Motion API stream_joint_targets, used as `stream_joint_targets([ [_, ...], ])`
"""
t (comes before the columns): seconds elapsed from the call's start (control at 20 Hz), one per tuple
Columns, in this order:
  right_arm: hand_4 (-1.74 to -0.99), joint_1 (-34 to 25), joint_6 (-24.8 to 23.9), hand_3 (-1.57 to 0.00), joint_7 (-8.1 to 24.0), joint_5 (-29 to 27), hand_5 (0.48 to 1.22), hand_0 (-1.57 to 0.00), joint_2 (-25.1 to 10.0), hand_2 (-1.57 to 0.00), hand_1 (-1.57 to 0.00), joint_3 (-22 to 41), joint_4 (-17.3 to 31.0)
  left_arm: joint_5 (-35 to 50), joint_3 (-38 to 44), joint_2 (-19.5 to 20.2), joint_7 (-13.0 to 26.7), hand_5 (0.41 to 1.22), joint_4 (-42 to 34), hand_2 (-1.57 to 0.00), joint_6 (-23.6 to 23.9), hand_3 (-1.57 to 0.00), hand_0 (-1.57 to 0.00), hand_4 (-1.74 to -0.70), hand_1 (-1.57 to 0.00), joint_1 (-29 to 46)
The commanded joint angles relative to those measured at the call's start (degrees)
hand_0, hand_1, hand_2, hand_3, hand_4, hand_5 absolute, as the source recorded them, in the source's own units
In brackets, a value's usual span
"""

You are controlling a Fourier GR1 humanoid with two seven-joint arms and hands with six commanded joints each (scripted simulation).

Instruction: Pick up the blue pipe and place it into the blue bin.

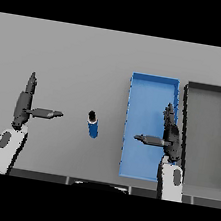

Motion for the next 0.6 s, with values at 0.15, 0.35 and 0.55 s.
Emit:
stream_joint_targets([
  [0.15,-1.222,0.0,-0.1,0.00,0.0,0.0,0.603,0.00,0.0,0.00,0.00,0.0,0.0,0.0,0.0,0.0,-0.4,0.586,0.0,0.00,0.0,0.00,0.00,-1.01,0.00,0.0],
  [0.35,-1.227,3.7,3.0,0.00,-5.2,4.0,0.603,0.00,-5.1,0.00,0.00,2.8,-3.6,-0.6,-2.5,6.5,-7.2,0.588,-1.3,0.00,-10.1,0.00,0.00,-1.01,0.00,4.0],
  [0.55,-1.231,5.3,3.8,0.00,-3.8,6.6,0.599,0.00,-7.0,0.00,0.00,4.8,-6.7,-1.0,-3.7,9.5,-8.1,0.587,-1.5,0.00,-14.5,0.00,0.00,-1.01,0.00,4.1],
])
